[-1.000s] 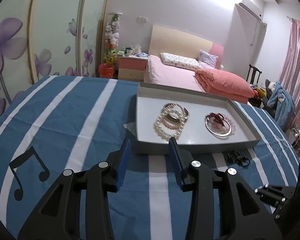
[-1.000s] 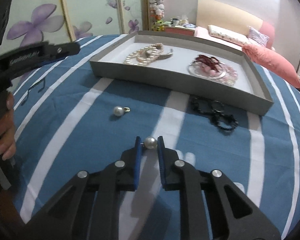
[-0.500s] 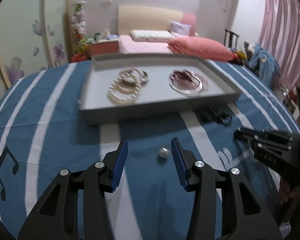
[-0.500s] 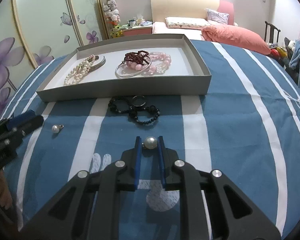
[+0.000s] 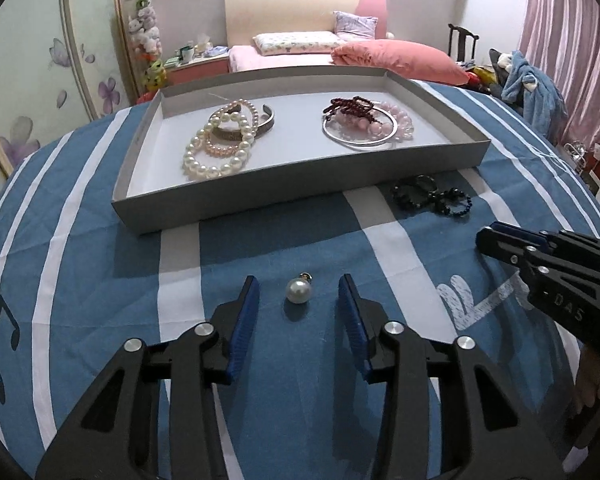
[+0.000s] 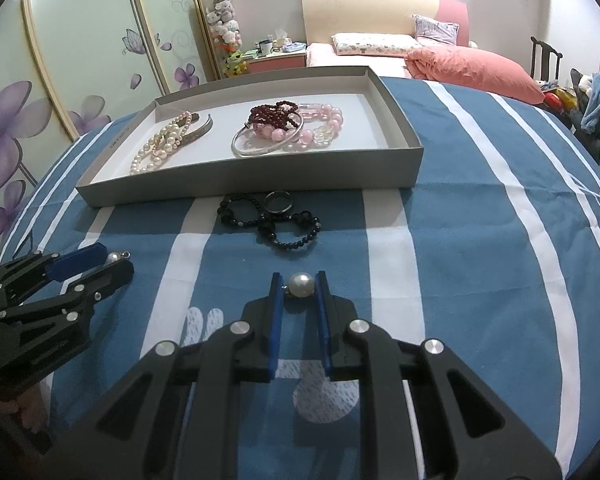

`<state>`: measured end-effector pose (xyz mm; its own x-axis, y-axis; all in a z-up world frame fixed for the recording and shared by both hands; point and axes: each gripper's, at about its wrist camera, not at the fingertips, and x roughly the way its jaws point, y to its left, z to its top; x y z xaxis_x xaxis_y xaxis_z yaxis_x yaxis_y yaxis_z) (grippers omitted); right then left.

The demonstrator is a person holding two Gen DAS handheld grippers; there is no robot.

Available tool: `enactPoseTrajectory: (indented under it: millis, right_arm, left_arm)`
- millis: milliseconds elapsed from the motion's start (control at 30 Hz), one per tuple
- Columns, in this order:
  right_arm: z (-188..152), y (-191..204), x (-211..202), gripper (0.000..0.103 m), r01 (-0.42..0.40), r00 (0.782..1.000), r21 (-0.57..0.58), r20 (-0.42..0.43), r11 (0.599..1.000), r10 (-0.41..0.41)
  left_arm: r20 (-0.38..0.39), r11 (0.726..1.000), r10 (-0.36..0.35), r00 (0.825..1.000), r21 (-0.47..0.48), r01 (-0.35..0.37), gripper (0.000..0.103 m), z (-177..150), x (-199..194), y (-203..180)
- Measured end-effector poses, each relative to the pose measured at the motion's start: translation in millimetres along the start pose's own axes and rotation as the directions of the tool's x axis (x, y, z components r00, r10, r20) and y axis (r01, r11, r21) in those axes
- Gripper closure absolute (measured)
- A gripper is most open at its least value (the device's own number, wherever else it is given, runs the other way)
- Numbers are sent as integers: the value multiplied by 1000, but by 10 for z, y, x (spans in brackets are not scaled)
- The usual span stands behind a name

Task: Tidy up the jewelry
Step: 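Grasp one pearl earring with right tool while left tool grasps the other, then carry pearl earring over tray with right tool while left tool carries its earring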

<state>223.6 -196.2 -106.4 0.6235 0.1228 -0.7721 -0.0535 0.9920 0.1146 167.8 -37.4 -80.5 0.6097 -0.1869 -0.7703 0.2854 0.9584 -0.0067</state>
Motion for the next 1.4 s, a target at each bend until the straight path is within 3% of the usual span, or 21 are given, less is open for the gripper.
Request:
enactPoseTrajectory:
  millis: [100,300,800,1400]
  right_arm:
    - [2,-4,1,87,0,1000,0,0,1000,0]
    - [2,-5,0,87,3,1000,-3,0,1000,-3]
    - [-6,72,23,86,31,1000,-37,-5,999,-31]
    - [13,135,44,86,51,999,-63,-5,997,-51]
  left_arm:
    - [0,1000,13,1000,-9,-13,68,7,8,0]
    - [-2,998,57,998,-40,-57,89,6,8,44]
    - [-9,991,127,992,-41,-127,88,14,19,-19]
    - [-9,991,127,992,-46,-127,89,18,19,-18]
